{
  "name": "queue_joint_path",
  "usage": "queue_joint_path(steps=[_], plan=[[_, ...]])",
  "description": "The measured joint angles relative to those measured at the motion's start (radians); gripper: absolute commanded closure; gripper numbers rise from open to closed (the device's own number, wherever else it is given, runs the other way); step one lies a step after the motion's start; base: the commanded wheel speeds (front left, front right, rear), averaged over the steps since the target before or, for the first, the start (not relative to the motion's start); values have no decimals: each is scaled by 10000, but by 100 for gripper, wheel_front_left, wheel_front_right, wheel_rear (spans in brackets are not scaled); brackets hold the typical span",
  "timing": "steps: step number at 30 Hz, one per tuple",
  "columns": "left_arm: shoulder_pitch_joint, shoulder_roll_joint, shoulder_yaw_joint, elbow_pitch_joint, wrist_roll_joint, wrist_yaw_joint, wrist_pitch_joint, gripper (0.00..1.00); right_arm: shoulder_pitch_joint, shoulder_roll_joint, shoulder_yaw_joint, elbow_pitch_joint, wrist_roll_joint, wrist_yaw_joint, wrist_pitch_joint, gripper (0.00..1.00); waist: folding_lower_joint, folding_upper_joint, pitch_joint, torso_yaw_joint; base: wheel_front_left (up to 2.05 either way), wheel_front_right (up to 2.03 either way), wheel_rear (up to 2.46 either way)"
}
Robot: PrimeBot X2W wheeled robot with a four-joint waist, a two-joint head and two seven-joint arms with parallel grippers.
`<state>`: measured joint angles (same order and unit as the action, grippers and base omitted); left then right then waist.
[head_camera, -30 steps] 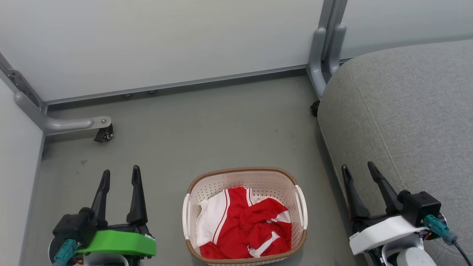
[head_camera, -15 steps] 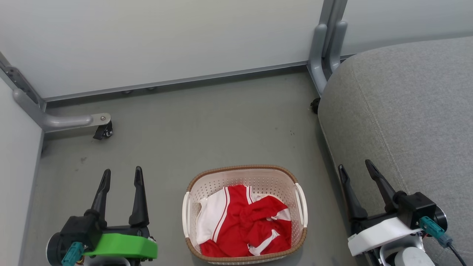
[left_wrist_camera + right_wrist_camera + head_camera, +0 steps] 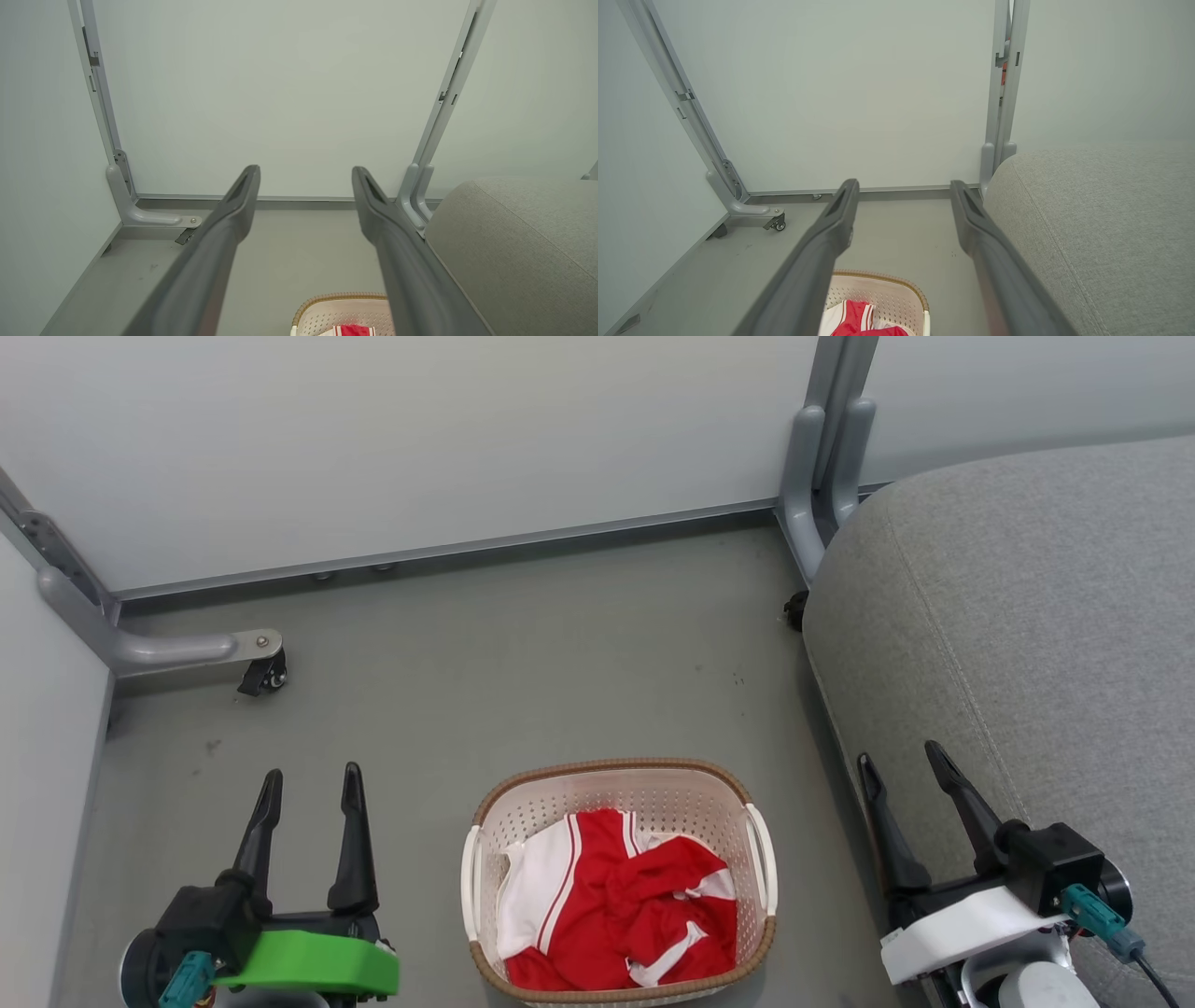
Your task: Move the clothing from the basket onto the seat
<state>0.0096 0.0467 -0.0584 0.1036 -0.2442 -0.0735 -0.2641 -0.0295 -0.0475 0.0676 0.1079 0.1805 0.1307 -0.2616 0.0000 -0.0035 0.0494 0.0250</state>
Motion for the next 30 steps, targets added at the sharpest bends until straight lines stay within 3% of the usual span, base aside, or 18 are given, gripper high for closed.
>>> queue_joint_path(steps=[19, 30], plan=[[52, 2, -161, 236, 157, -71, 0, 0, 30, 0, -100, 96, 155, 0, -2, 0, 0, 0, 120, -78, 0, 0, 0], [-947, 4, -679, 654, 493, -270, 2, 0, -848, -2, -385, -284, 196, 0, -2, 0, 0, 0, 1349, -157, 0, 0, 0]])
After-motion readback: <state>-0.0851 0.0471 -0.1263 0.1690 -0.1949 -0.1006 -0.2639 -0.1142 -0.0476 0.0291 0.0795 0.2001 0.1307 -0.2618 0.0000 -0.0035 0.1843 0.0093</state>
